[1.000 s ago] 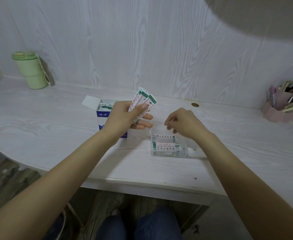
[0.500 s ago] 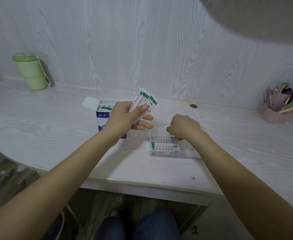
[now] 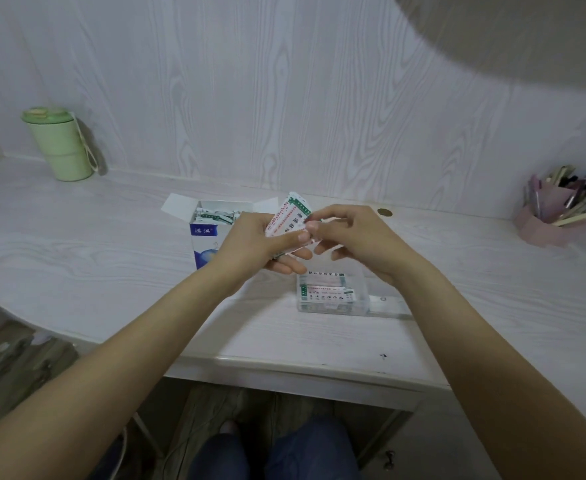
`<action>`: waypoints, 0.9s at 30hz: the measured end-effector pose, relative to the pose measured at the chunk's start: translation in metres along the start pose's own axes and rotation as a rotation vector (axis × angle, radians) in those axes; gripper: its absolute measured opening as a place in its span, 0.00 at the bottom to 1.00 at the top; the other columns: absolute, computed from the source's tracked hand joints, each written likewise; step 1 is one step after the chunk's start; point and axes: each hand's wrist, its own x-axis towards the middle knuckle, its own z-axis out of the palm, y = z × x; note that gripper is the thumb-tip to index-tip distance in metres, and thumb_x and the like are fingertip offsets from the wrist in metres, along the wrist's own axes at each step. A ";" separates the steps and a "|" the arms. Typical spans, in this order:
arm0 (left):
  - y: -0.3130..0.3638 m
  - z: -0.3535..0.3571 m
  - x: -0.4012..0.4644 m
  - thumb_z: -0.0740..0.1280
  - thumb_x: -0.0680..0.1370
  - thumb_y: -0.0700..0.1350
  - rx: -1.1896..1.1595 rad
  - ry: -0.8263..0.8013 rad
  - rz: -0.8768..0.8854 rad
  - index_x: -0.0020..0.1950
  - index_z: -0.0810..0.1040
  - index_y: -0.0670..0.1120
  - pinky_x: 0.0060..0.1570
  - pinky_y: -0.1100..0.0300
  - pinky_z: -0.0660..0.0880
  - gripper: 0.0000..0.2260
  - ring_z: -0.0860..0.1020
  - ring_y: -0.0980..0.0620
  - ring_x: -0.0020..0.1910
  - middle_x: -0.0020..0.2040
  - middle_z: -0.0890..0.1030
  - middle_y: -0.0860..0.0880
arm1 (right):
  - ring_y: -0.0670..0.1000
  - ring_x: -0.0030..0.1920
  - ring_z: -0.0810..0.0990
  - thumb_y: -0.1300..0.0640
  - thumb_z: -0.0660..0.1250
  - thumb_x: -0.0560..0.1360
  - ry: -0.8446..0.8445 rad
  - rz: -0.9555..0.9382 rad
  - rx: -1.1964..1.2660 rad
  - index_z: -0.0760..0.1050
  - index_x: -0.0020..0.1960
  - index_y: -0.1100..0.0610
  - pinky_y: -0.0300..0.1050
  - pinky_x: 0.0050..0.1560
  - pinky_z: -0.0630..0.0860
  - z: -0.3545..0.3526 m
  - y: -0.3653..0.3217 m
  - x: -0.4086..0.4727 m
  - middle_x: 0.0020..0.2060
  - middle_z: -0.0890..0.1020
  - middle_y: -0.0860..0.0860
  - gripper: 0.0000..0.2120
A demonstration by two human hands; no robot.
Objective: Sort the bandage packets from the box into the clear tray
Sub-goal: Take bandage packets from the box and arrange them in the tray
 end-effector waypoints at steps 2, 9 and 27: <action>0.000 0.002 0.000 0.68 0.76 0.46 0.020 -0.023 0.005 0.53 0.80 0.43 0.29 0.65 0.78 0.09 0.82 0.51 0.30 0.39 0.85 0.45 | 0.45 0.33 0.80 0.60 0.72 0.73 0.049 -0.035 0.020 0.81 0.51 0.61 0.35 0.35 0.75 0.004 0.005 0.002 0.35 0.83 0.53 0.08; 0.002 0.001 0.000 0.55 0.83 0.47 -0.106 -0.073 -0.078 0.54 0.77 0.40 0.36 0.60 0.81 0.14 0.84 0.43 0.38 0.44 0.85 0.41 | 0.46 0.31 0.81 0.63 0.74 0.69 0.245 -0.183 0.012 0.80 0.48 0.62 0.35 0.34 0.76 0.011 0.010 0.000 0.34 0.83 0.57 0.09; 0.006 -0.009 0.001 0.69 0.75 0.45 -0.007 -0.150 -0.140 0.54 0.80 0.41 0.38 0.58 0.82 0.10 0.84 0.44 0.41 0.44 0.85 0.42 | 0.43 0.28 0.78 0.62 0.76 0.67 0.253 -0.181 -0.019 0.78 0.48 0.58 0.33 0.30 0.72 0.015 0.009 -0.001 0.38 0.82 0.53 0.12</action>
